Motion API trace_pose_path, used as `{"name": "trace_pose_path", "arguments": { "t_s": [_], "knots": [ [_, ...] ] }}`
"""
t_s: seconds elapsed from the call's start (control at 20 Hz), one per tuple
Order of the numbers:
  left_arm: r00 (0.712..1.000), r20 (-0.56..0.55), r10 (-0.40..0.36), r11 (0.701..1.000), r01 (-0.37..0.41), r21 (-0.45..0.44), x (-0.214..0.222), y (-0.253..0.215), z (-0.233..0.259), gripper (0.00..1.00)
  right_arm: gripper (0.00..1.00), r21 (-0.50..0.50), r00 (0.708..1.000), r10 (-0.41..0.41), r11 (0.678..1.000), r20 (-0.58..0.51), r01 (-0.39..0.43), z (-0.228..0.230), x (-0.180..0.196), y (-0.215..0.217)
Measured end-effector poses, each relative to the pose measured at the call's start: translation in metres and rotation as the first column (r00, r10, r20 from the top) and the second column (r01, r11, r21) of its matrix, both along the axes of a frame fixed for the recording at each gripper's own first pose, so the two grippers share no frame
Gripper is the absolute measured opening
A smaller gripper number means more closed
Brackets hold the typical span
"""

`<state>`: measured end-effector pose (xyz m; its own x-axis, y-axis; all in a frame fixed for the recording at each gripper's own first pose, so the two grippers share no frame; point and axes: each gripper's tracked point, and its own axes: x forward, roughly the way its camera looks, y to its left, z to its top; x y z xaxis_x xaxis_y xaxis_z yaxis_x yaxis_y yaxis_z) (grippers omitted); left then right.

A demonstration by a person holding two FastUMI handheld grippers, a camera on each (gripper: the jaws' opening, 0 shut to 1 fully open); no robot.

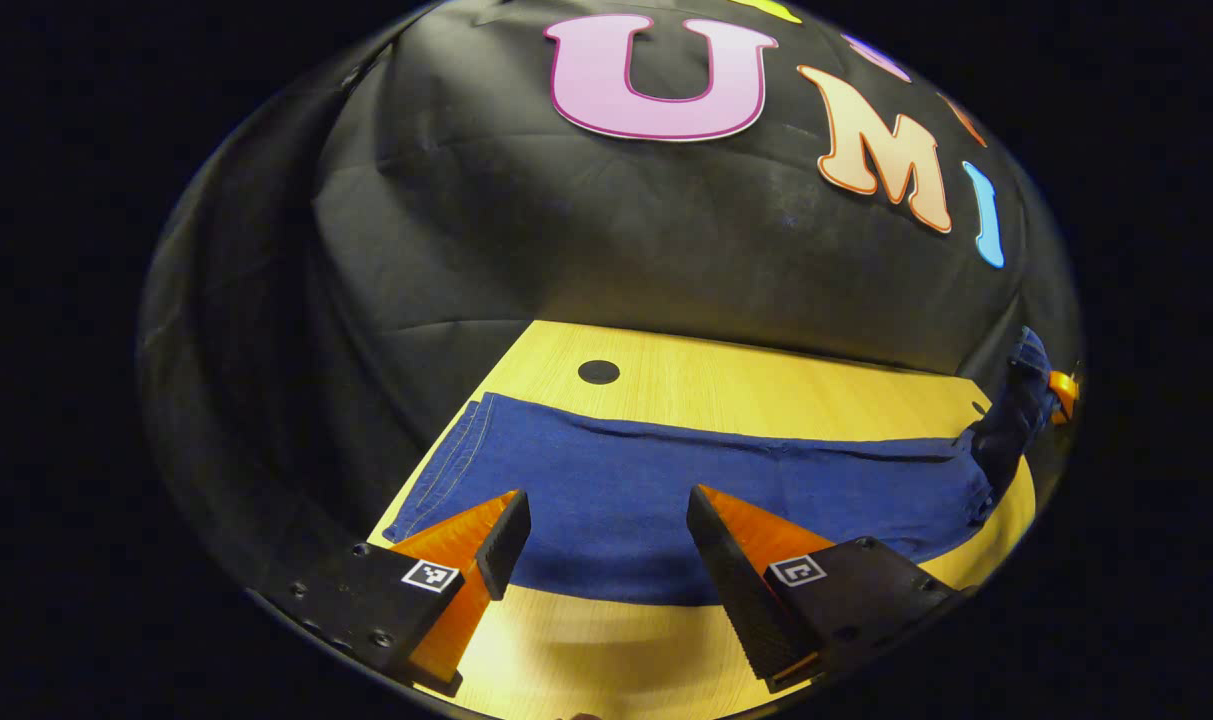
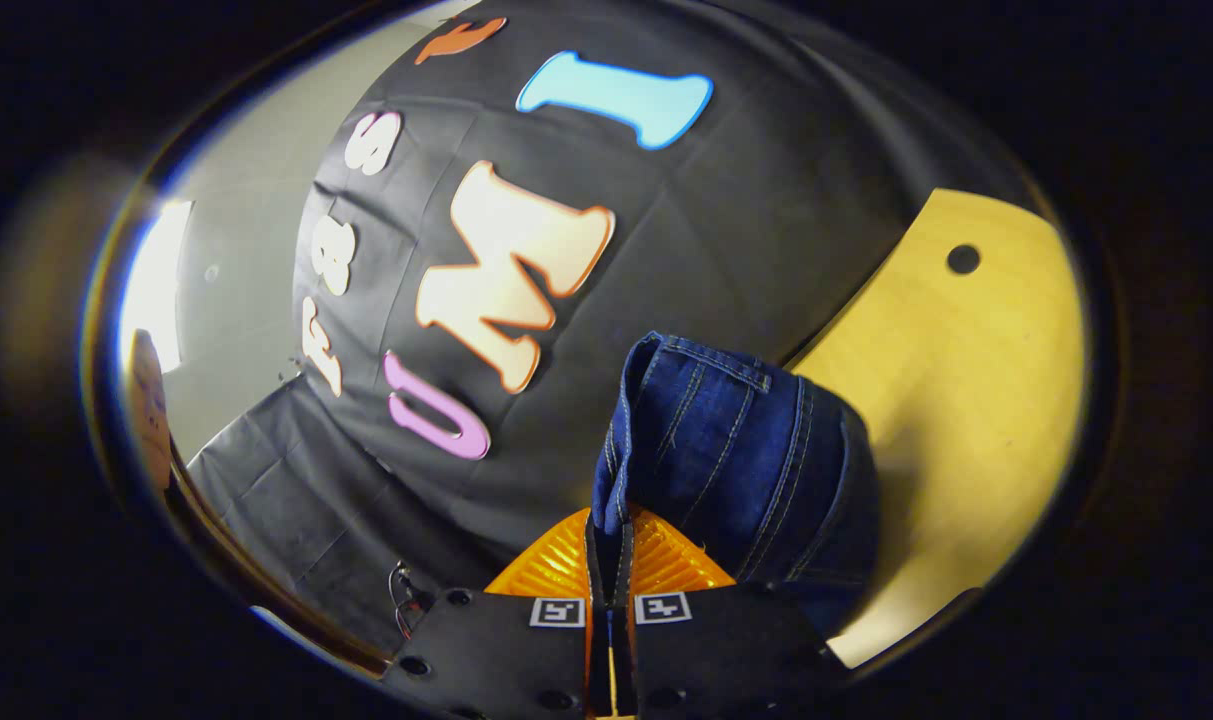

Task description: Grasp the waist and the cuffs of the jeans and fold them to make the two legs overlap; first hold the waist and fold one-third of the jeans toward the cuffs, then hold the cuffs and fold the remaining one-third in the same direction to finish folding.

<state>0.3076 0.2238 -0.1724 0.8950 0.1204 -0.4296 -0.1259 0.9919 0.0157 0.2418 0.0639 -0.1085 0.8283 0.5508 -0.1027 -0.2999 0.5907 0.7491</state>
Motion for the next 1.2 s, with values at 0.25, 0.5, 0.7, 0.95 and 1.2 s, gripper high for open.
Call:
{"name": "trace_pose_path", "arguments": {
  "t_s": [0.25,0.5,0.7,0.95,1.2],
  "knots": [
    [1.0,0.016,-0.017,1.0,0.017,-0.009,0.003,0.001,-0.008,0.97,0.04,-0.009,0.987,0.161,0.987,-0.015,-0.161,-0.036,-0.017,0.093],
    [0.999,0.015,-0.034,0.998,0.034,-0.046,0.001,0.0,-0.021,0.95,0.04,-0.023,0.964,0.251,0.967,-0.088,-0.254,-0.087,-0.037,0.15],
    [0.999,0.015,-0.045,0.996,0.046,-0.071,-0.001,-0.001,-0.026,0.95,0.04,-0.151,0.96,0.202,0.961,-0.196,-0.233,-0.148,-0.033,0.159],
    [0.999,0.022,-0.049,0.997,0.05,-0.055,-0.003,0.003,-0.021,0.95,0.04,-0.28,0.965,0.178,0.933,-0.193,-0.228,-0.178,-0.043,0.16],
    [1.0,0.017,-0.015,1.0,0.015,-0.027,-0.009,0.018,-0.022,0.95,0.03,-0.401,0.973,0.172,0.889,-0.156,-0.221,-0.18,-0.044,0.152]
  ]
}}
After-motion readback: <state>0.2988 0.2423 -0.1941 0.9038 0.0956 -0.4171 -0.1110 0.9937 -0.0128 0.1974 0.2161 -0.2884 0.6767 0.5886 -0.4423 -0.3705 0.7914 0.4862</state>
